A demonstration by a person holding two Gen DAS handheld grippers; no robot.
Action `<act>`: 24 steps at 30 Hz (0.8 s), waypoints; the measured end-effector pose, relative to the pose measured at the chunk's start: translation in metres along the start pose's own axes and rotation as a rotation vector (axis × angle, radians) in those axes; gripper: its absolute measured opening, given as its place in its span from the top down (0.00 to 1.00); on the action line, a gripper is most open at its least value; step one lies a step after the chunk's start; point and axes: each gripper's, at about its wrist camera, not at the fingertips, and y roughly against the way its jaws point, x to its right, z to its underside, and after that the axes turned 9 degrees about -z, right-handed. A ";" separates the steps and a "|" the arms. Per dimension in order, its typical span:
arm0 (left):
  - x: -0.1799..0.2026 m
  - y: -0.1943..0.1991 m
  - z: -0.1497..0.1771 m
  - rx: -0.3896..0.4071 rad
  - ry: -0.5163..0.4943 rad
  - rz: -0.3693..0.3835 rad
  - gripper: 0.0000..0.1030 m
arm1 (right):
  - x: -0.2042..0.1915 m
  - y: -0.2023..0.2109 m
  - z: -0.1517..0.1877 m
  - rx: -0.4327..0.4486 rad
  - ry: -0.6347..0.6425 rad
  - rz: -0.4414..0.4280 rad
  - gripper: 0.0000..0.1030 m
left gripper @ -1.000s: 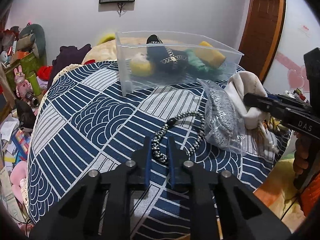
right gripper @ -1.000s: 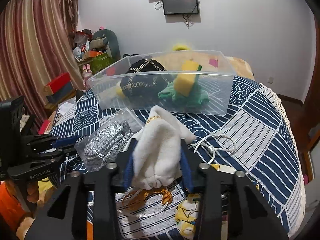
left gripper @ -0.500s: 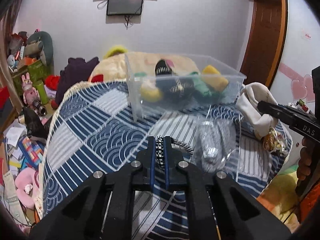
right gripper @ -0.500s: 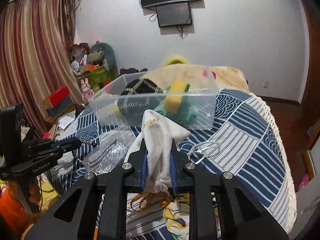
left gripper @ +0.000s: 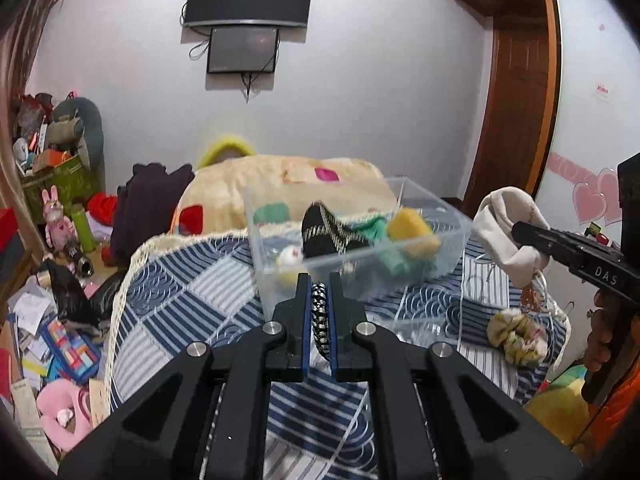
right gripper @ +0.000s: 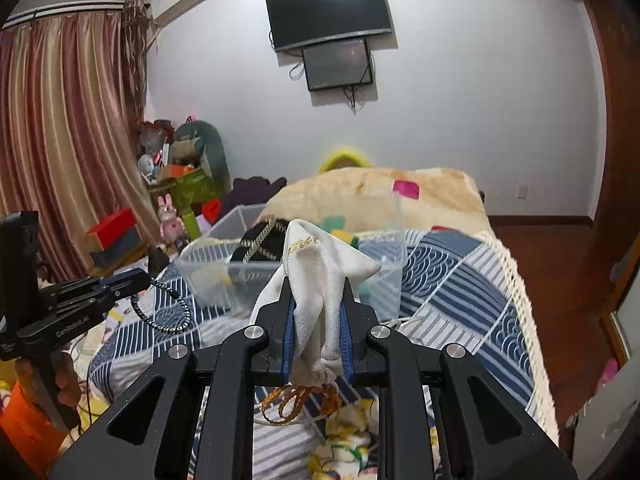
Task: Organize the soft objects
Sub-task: 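Lower the cord and cloth bag into the clear box while both tools open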
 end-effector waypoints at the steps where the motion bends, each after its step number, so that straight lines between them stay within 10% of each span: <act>1: 0.000 0.000 -0.004 0.009 -0.003 -0.001 0.94 | 0.000 0.000 -0.003 0.006 0.004 0.003 0.84; 24: -0.014 -0.067 -0.044 0.003 0.049 -0.067 0.94 | -0.009 -0.058 -0.058 -0.013 0.084 -0.018 0.84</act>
